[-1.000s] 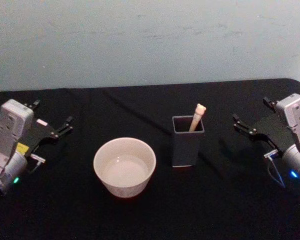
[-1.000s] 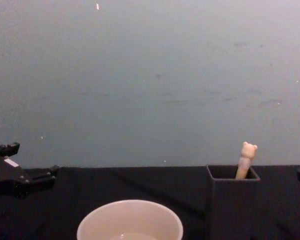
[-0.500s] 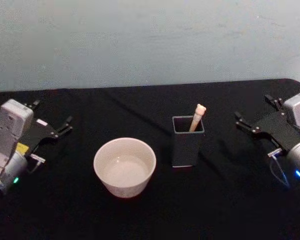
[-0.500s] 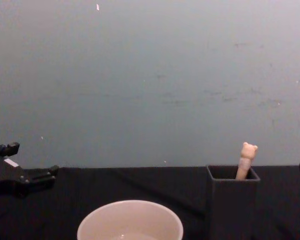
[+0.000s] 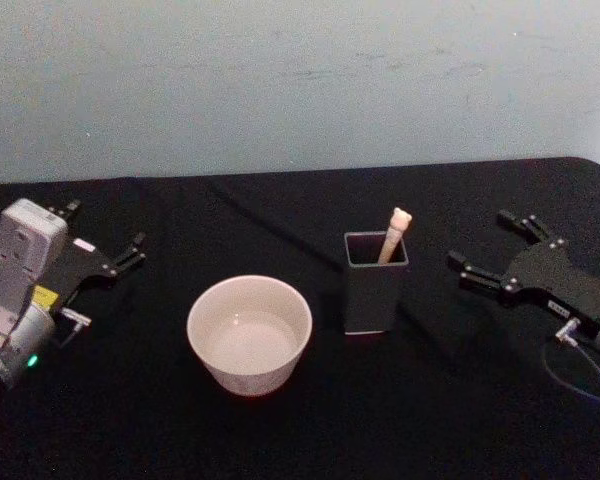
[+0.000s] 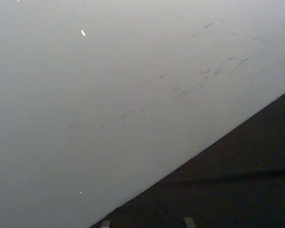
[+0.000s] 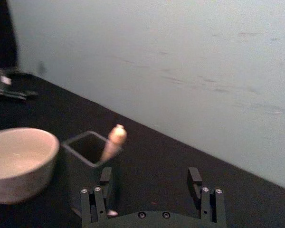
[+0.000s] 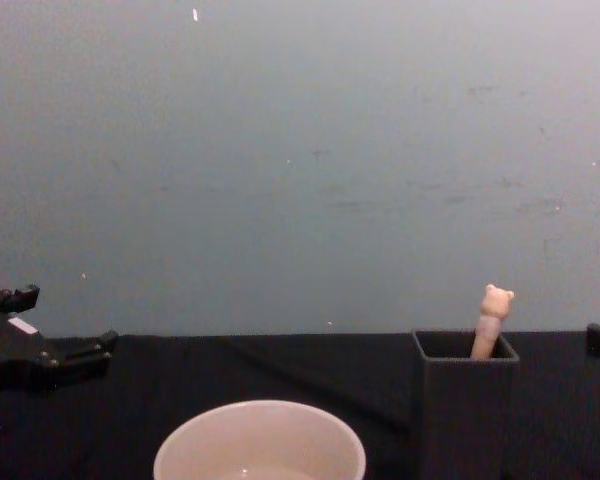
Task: Pick up the stirring spoon with one hand, stir inside the cup, then place it back in its original position.
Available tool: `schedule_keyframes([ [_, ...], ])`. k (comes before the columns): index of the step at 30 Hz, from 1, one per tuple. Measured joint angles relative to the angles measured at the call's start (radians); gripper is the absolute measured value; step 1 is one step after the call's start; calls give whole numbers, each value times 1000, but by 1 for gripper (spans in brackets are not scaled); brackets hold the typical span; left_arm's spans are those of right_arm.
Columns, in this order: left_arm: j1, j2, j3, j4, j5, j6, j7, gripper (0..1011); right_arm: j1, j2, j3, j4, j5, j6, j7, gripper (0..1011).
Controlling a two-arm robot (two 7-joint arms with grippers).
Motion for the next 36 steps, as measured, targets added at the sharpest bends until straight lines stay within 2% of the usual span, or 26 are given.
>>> schedule_keyframes([
  [4, 0, 0, 0, 0, 0, 0, 0, 1001, 8, -13, 1, 0, 43, 24, 59, 1002],
  [8, 0, 0, 0, 0, 0, 0, 0, 1001, 31, -37, -7, 10, 56, 47, 92, 1003],
  [14, 0, 0, 0, 0, 0, 0, 0, 1001, 73, -76, -23, 36, 56, 78, 116, 1002],
  [20, 0, 0, 0, 0, 0, 0, 0, 1002, 133, -130, -42, 87, 37, 115, 128, 1002],
  [27, 0, 0, 0, 0, 0, 0, 0, 1001, 167, -164, -49, 129, 24, 146, 135, 1003],
  [36, 0, 0, 0, 0, 0, 0, 0, 1001, 196, -190, -57, 163, 14, 169, 140, 1002],
])
